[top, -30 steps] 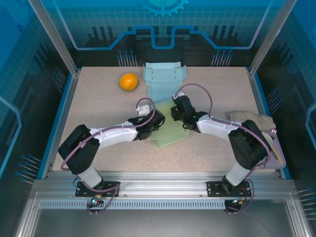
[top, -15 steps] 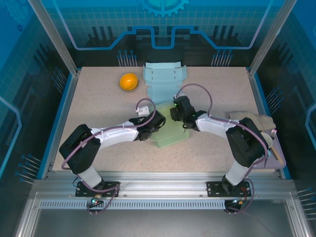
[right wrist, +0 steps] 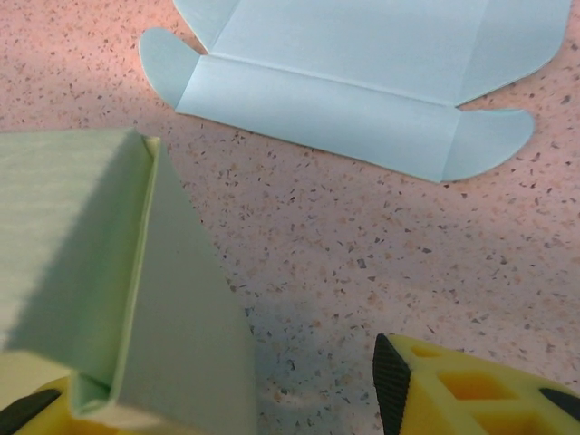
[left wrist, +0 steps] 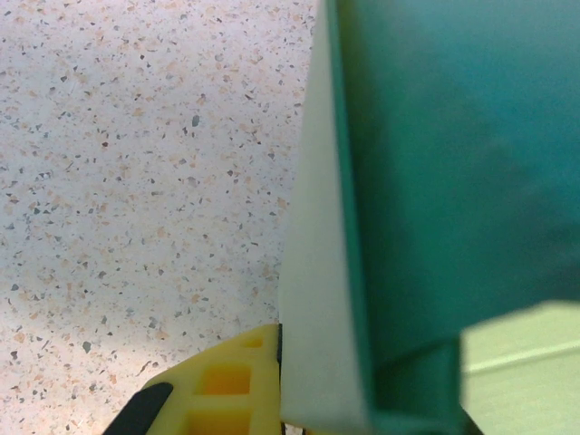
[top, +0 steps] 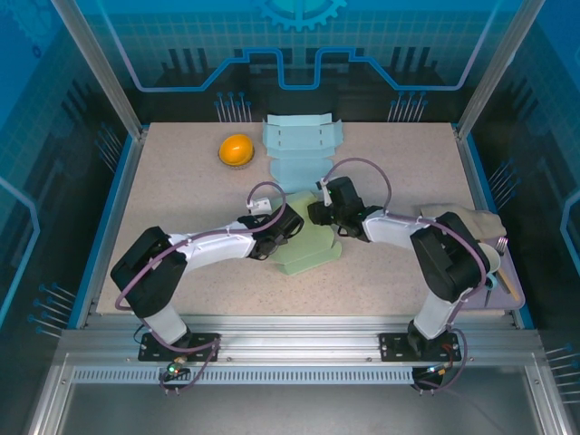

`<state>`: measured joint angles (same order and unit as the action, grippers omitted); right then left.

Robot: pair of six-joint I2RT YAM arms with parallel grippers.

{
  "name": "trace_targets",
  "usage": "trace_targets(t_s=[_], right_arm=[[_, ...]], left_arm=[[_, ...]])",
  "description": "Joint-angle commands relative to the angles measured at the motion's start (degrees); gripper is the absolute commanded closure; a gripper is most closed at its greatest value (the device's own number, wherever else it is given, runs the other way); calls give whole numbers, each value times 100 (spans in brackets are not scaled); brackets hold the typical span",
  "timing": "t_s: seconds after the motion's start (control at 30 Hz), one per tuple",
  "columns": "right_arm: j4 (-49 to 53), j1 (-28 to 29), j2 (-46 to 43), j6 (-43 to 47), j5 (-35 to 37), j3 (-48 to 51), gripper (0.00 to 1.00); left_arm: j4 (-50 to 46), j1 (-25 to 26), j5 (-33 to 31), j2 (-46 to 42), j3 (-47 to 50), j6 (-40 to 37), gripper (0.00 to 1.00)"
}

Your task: Fold the paper box

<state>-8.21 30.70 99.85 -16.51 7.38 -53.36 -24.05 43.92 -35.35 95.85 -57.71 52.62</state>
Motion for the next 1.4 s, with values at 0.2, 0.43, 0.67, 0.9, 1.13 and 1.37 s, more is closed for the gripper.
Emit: trace_targets(t_s=[0.2, 0.43, 0.67, 0.9, 1.13, 1.37], right_arm=[[3, -58, 262, 25, 47, -232, 50], [-124, -51, 210, 36, -258, -90, 46], [-300, -77, 108, 96, -779, 53, 43], [230, -45, 80, 254, -307, -128, 46], [559, 0, 128, 83, 702, -236, 59], [1898, 59, 264, -349, 2848, -615, 72]], left_arm=[[-328, -69, -107, -203, -43, 249, 100], [-354, -69, -110, -171, -38, 295, 99], [-352, -74, -101, -163, -29, 294, 99], [-372, -73, -86, -193, -12, 342, 99], [-398, -74, -51, -293, 5, 363, 99], [-616, -78, -254, -393, 21, 399, 99]])
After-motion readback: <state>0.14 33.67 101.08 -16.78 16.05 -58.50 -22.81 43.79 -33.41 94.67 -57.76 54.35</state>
